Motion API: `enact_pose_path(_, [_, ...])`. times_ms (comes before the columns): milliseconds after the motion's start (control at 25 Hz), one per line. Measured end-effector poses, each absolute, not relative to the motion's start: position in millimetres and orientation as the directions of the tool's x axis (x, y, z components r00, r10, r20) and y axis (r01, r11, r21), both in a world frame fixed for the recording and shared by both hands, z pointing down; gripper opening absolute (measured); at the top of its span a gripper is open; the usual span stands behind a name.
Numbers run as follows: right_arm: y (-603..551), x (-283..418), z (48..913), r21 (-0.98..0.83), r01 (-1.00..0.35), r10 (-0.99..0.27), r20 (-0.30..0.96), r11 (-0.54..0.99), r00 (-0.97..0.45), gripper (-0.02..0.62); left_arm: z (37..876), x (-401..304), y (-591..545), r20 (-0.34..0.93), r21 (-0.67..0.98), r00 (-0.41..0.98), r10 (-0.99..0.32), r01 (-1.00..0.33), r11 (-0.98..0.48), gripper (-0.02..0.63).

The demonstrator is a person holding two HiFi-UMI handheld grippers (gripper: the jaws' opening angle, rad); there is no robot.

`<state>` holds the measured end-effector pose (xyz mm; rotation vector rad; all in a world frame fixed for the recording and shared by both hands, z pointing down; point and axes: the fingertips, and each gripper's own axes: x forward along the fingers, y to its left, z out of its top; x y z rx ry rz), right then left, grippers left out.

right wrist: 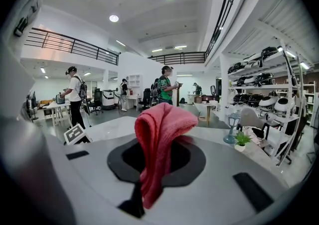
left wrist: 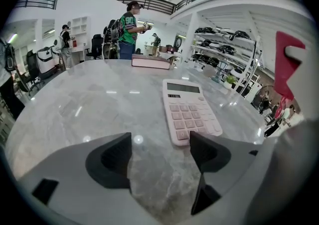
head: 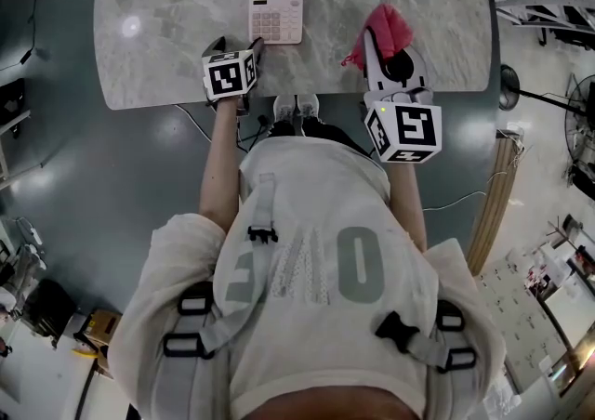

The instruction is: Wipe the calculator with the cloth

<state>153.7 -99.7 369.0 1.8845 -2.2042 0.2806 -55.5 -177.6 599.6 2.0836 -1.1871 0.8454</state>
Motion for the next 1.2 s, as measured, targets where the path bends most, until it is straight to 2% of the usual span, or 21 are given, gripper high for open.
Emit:
enact_pose_path(320, [-123,154,359,0.080,-0.978,-0.941,0.300,0.191,-0.159,0.058,599,-54,-177,0.772,0.177,0.396,-0.498,-0.885,-0.431,0.356])
enact_pose_path(520, [-167,147,353,0.258,-0.927,-0.917,0.361,0.273,-0.169,0.057,598,-55,-177,0.778,0.177,0.393,-0.490,-0.886,-0.429,0.356])
enact_pose_path(680, [-204,127,370,0.467,-0.780,-0.866,0.467,0.416,-0.182,0.057,600,-54,-177,0.778,0.178,0.393,-0.490,-0.886,-0.428,0.356])
enact_pose_path(840, [-227,103,402,0.589,-0.580,-0.796,0.576,0.562,-0.187,0.057,599,-54,-177,0.779,0.175,0.389,-0.492,-0.888,-0.425,0.356])
enact_pose_path(1000, [-239,85,439,0.607,-0.437,-0.724,0.667,0.664,-0.175,0.057,598,-54,-178,0.779,0.175,0.387,-0.493,-0.889,-0.422,0.356])
enact_pose_path(1200, [-244,71,483,0.579,-0.338,-0.648,0.749,0.742,-0.137,0.057,600,-54,-177,0.775,0.183,0.394,-0.495,-0.888,-0.422,0.356])
